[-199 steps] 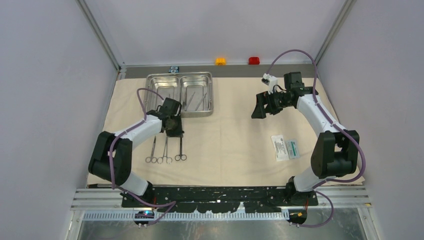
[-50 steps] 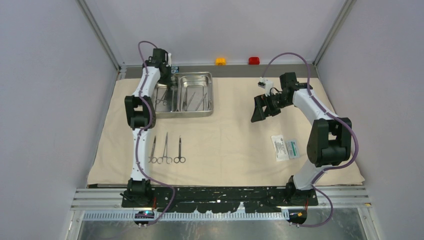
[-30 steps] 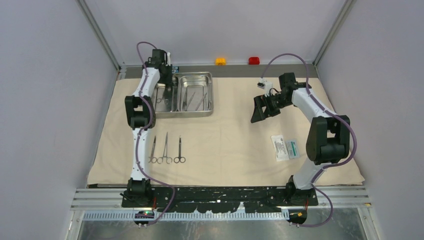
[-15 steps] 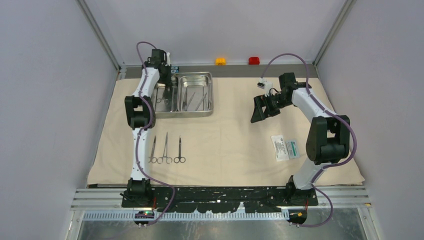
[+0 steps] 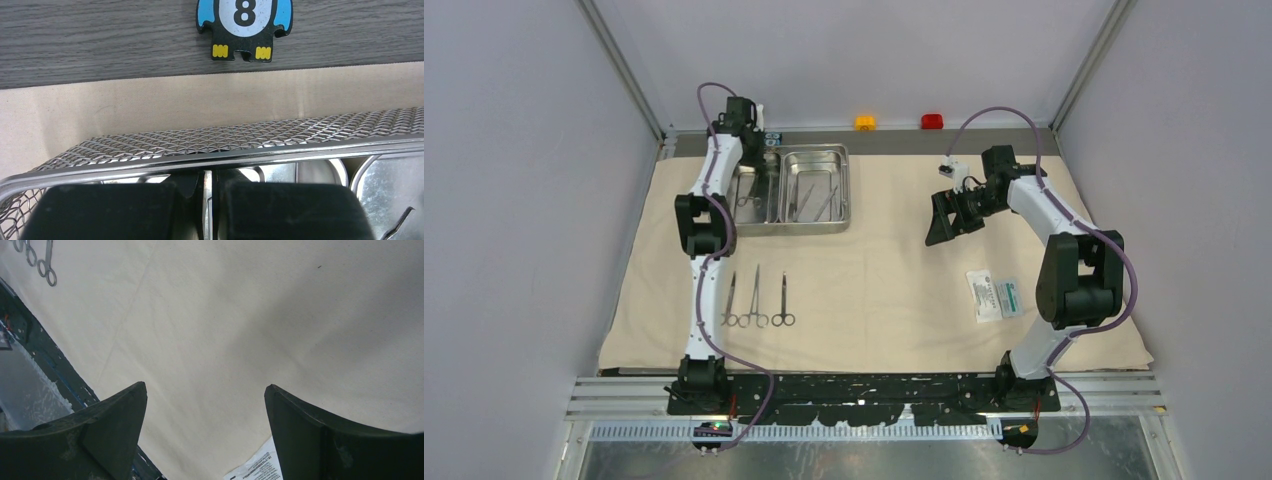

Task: Open and lay out the surgical kit
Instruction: Pick up the medical item from the container, then place the medical item in the surgical kit.

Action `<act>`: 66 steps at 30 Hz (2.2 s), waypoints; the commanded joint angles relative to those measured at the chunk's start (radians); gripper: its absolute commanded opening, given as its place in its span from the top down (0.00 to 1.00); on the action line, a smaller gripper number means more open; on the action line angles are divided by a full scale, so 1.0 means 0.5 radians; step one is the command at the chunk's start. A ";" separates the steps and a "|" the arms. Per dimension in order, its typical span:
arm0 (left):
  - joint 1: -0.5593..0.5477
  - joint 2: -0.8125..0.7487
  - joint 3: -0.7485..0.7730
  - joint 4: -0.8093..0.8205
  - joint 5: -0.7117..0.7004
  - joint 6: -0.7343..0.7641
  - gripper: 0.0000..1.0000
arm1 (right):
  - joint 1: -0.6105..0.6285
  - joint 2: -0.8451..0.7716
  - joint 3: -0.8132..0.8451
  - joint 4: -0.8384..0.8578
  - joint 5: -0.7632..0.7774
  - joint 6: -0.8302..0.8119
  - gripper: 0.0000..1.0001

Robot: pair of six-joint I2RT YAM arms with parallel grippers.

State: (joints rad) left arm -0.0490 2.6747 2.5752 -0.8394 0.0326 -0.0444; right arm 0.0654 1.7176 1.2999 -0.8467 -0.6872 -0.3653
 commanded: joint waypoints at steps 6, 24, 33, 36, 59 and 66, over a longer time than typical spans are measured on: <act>0.016 -0.204 -0.054 0.052 0.038 -0.008 1.00 | -0.004 -0.060 0.081 -0.001 -0.046 -0.038 0.08; 0.008 -0.740 -0.268 -0.100 0.054 -0.097 1.00 | -0.005 -0.057 0.083 -0.004 -0.058 -0.038 0.08; -0.147 -1.481 -1.356 0.162 0.119 -0.453 1.00 | -0.003 -0.077 0.087 -0.010 -0.054 -0.044 0.08; -0.269 -1.718 -1.752 0.269 0.067 -0.574 1.00 | -0.004 -0.095 0.088 -0.015 -0.065 -0.047 0.08; -0.948 -2.172 -3.037 0.742 -0.141 -1.321 1.00 | -0.003 -0.169 0.036 0.051 -0.033 -0.008 0.08; -0.951 -2.177 -3.164 0.867 -0.148 -1.405 1.00 | -0.003 -0.178 0.033 0.056 -0.033 0.002 0.08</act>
State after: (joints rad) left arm -0.5251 1.5990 1.0229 -0.4885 -0.0185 -0.7052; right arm 0.0654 1.6611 1.3037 -0.8406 -0.7002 -0.3649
